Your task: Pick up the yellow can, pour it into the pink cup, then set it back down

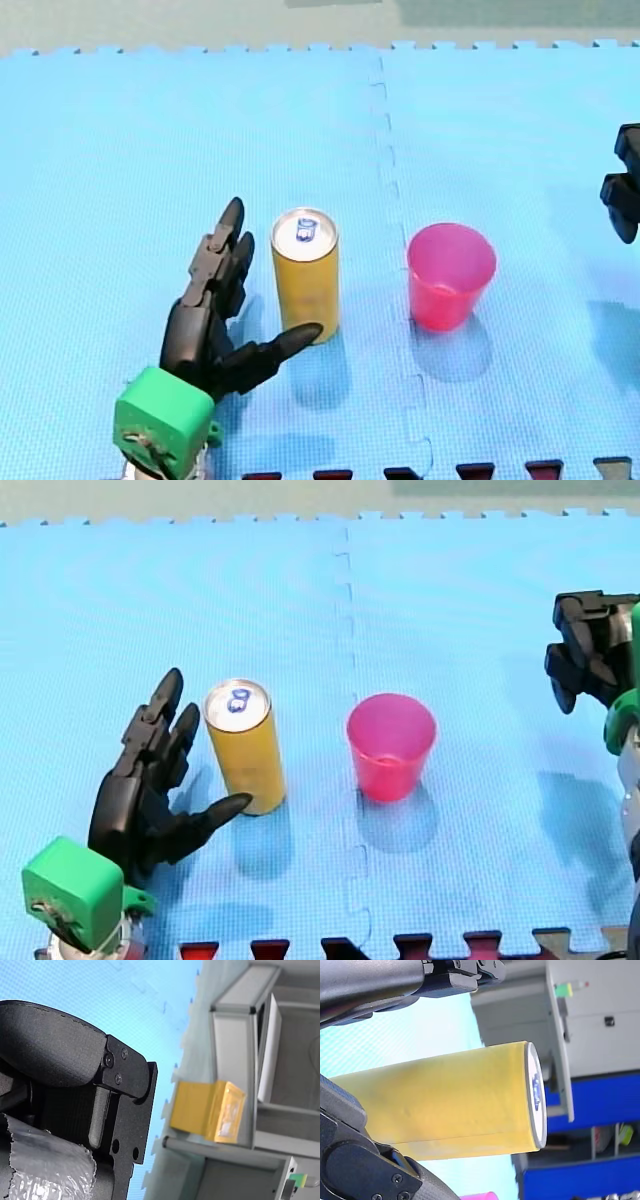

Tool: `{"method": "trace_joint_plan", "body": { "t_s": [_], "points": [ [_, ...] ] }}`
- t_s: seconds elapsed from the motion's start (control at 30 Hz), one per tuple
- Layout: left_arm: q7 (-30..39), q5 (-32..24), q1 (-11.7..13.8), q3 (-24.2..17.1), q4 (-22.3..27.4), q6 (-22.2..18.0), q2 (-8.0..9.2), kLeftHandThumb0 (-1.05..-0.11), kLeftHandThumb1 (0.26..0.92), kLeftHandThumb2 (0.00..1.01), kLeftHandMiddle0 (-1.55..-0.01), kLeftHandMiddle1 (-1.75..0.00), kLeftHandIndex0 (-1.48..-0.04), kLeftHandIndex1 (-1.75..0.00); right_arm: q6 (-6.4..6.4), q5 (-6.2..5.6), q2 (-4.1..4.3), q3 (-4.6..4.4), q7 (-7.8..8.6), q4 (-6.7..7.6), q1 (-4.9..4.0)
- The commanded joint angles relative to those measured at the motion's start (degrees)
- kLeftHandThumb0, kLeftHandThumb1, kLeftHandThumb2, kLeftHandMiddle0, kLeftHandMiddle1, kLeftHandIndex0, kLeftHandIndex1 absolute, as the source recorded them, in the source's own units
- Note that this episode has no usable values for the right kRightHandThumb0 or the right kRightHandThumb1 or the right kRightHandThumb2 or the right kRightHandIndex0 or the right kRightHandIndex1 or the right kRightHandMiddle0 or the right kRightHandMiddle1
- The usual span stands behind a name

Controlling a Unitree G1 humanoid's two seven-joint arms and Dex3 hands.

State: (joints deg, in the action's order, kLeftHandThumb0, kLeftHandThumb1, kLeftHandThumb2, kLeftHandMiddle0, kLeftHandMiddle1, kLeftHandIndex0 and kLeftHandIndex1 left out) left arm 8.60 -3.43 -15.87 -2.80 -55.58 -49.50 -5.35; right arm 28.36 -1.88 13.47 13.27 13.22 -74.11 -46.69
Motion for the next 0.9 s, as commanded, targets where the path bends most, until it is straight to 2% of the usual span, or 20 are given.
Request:
{"method": "trace_joint_plan", "body": {
  "t_s": [0.0, 0.37, 0.53, 0.87],
  "points": [
    [0.4, 0.5, 0.5, 0.4, 1.2, 1.3, 0.82, -0.683, 0.628, 0.01, -0.14, 0.0, -0.14, 0.0, 0.36, -0.02, 0.14, -0.01, -0.09, 0.1, 0.06],
    [0.3, 5.7, 1.1, 3.0, 4.3, 5.5, 4.07, -0.767, 0.656, 0.01, -0.11, 0.0, -0.13, 0.0, 0.46, -0.24, -0.07, 0.04, -0.1, 0.24, 0.28],
    [0.8, 5.7, 0.3, 3.4, 3.7, 6.6, 4.75, -0.813, 0.681, 0.01, -0.11, 0.0, -0.12, 0.0, 0.47, -0.35, -0.05, 0.12, 0.03, 0.27, 0.36],
    [3.0, 4.6, -2.0, 3.4, 3.5, 8.1, 5.23, -0.814, 0.688, 0.0, -0.12, 0.0, -0.13, 0.0, 0.56, -0.34, -0.16, 0.17, -0.01, 0.23, 0.39]
  ]
}}
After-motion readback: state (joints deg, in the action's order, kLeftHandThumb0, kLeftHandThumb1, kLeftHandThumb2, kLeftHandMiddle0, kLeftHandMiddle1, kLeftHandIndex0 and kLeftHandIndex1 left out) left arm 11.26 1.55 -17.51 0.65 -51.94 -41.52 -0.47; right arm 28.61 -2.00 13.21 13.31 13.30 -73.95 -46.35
